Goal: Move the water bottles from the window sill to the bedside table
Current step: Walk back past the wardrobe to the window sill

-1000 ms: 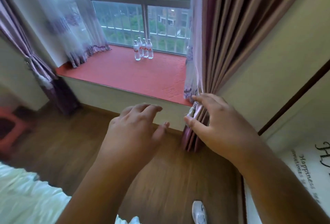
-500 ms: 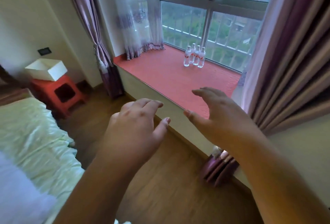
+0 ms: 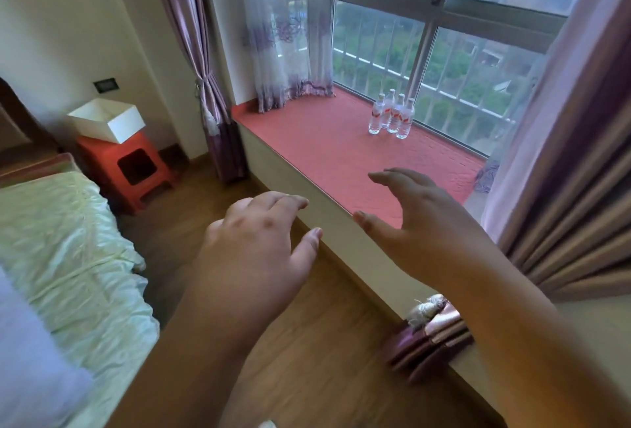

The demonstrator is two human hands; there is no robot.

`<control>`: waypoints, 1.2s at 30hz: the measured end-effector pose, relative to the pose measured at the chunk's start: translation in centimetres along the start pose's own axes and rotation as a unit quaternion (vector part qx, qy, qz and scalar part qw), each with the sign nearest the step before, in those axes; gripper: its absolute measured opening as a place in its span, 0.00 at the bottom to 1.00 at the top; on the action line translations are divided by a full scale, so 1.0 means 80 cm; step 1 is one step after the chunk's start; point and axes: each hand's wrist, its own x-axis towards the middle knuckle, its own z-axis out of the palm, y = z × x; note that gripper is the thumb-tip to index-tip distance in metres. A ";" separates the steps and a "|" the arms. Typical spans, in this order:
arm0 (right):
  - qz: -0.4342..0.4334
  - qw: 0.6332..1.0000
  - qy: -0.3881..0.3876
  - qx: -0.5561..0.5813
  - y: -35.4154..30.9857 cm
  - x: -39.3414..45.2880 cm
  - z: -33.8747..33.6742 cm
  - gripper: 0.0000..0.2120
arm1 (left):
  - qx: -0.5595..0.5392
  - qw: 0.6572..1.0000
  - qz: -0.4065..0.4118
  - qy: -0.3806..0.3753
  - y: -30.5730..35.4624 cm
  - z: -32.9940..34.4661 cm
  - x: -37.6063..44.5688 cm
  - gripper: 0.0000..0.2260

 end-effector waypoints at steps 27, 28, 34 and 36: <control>0.032 0.998 -0.025 -0.041 -0.139 0.298 0.128 0.31 | -0.022 0.999 -0.003 -0.033 -0.259 -0.004 0.270 0.21; 0.028 0.998 -0.025 -0.041 -0.140 0.309 0.133 0.31 | -0.021 0.999 -0.009 -0.033 -0.265 -0.002 0.278 0.21; -0.006 0.999 -0.041 -0.030 -0.145 0.390 0.156 0.30 | 0.006 0.998 -0.045 -0.032 -0.296 0.003 0.331 0.21; -0.025 0.998 -0.045 -0.023 -0.144 0.424 0.161 0.29 | 0.018 0.998 -0.059 -0.024 -0.302 0.004 0.357 0.21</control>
